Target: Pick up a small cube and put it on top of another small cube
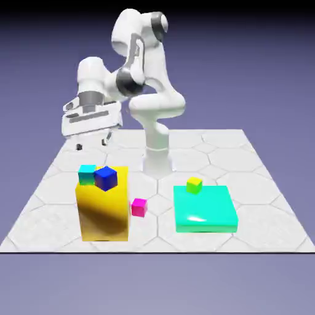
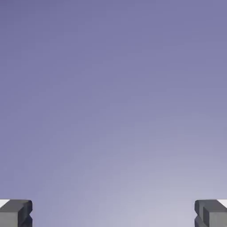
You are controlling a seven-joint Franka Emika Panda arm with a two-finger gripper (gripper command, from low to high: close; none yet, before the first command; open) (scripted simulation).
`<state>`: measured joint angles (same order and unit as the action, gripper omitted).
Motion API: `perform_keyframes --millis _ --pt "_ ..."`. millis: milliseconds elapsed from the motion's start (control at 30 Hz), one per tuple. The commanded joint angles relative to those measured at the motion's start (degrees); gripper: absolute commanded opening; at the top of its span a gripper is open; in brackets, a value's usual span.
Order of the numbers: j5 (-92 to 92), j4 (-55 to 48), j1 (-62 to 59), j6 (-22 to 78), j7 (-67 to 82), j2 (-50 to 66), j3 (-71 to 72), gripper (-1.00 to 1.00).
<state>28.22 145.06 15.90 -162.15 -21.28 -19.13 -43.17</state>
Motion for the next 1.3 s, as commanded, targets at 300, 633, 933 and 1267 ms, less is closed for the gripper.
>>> perform_keyframes --millis 300,633,933,1267 --pt "24.9 -0.8 4.4 3.1 2.9 11.7 -17.9 0.0" --pt "49.8 1.9 8.9 4.4 -0.6 22.0 -29.3 0.0" --pt "72.3 5.8 20.3 3.3 -11.6 28.6 -35.8 0.0" --pt "97.2 10.9 37.2 0.6 -28.4 34.3 -40.8 0.0"
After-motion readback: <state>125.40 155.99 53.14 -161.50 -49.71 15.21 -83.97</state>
